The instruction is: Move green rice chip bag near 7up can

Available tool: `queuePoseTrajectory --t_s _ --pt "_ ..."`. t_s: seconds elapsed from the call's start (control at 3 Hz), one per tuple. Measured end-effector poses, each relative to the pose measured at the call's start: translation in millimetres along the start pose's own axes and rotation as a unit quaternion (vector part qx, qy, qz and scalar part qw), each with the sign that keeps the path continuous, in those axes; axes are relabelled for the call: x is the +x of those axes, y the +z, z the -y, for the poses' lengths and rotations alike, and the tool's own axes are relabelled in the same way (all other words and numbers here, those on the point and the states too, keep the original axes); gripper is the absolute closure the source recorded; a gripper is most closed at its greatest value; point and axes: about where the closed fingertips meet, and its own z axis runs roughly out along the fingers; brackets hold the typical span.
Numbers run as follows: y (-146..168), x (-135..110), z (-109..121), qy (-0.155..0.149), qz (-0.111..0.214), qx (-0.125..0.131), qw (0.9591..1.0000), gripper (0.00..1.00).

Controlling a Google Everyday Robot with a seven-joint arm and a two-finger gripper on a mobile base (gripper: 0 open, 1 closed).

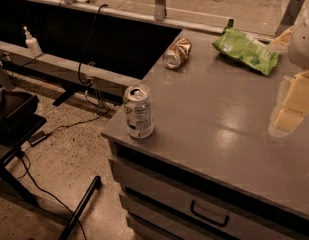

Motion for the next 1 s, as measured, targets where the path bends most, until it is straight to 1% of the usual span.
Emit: queuePoseTrajectory --t_s 0.33,0.67,1.0 --pt "0.0 0.0 0.0 0.000 0.000 0.000 1.0000 0.00" --pt "0.1 -1.5 6.4 0.003 0.005 0.010 0.9999 0.00" --pt "1.2 2.1 42.5 0.023 0.014 0.038 0.9989 0.00"
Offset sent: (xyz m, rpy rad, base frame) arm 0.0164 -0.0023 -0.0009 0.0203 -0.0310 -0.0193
